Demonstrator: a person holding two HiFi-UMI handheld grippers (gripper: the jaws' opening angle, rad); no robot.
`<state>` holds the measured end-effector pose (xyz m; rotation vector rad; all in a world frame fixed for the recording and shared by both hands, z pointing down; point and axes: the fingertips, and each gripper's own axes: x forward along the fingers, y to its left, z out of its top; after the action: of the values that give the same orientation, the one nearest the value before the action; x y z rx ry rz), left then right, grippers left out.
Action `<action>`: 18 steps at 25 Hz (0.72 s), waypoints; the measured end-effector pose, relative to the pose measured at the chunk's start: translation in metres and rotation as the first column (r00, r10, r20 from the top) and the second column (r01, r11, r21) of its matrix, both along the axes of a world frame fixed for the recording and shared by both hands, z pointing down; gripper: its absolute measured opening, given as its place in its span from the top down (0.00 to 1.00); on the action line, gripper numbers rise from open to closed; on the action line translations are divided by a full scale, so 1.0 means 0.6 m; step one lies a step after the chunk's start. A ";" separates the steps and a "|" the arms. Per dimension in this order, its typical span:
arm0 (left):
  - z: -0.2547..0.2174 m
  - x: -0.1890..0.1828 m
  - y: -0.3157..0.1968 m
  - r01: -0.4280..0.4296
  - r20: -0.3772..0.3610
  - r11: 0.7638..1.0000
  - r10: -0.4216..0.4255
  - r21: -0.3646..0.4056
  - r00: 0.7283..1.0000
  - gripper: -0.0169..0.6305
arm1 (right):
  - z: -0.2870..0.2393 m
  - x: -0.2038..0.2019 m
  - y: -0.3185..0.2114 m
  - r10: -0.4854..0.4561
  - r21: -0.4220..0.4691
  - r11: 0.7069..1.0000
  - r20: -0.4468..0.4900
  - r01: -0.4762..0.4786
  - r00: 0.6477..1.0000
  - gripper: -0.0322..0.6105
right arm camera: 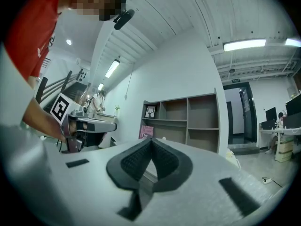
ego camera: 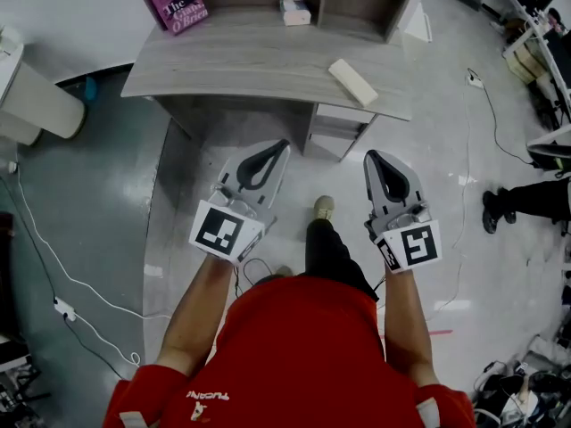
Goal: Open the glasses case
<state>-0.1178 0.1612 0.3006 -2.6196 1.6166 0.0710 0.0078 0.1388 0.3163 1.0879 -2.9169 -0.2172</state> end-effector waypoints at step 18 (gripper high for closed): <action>0.110 0.025 -0.385 0.021 0.121 0.991 -0.004 -0.135 0.993 0.96 | 0.099 0.022 -0.358 -0.064 -0.095 0.994 -0.075 0.056 0.995 0.94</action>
<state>-0.1030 -0.0697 0.3663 -2.6525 1.6518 -0.2020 0.0208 -0.0759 0.3757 0.9575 -2.8610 -0.1208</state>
